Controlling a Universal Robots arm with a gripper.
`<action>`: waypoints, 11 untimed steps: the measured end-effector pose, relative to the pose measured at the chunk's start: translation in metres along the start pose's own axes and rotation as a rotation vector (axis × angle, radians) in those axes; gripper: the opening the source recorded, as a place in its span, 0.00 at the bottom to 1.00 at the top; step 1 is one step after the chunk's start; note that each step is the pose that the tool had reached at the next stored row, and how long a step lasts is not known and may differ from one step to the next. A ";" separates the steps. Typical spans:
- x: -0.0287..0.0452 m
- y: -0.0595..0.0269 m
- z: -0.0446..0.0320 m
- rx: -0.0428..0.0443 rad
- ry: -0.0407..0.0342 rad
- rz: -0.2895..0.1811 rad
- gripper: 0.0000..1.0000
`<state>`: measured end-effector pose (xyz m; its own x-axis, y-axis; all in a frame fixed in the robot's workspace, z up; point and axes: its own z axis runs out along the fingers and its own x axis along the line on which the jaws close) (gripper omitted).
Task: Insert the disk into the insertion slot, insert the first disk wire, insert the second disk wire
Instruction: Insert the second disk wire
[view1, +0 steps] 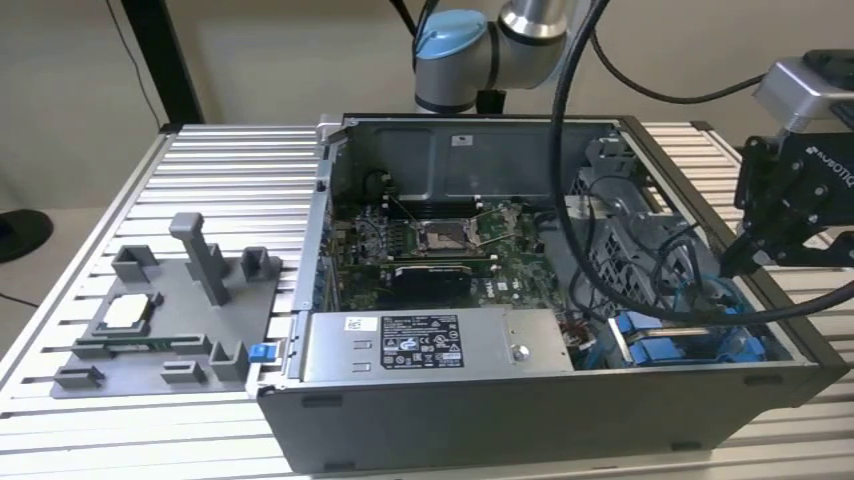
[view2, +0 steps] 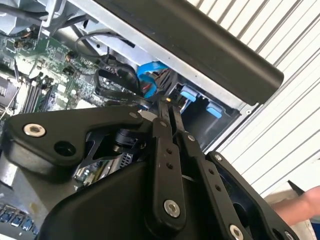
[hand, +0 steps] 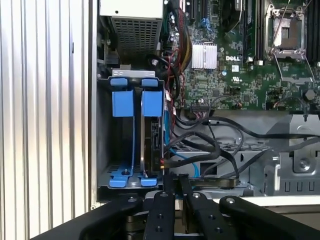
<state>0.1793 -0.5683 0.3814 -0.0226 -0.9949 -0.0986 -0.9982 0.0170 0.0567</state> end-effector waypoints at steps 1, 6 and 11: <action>-0.0001 0.0023 -0.0010 -0.0001 -0.0001 0.000 0.00; -0.0004 0.0142 -0.0062 0.0000 -0.0002 0.000 0.00; -0.0004 0.0260 -0.0089 0.0000 0.0000 0.000 0.00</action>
<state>0.1538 -0.5683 0.3918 -0.0226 -0.9949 -0.0986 -0.9982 0.0170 0.0568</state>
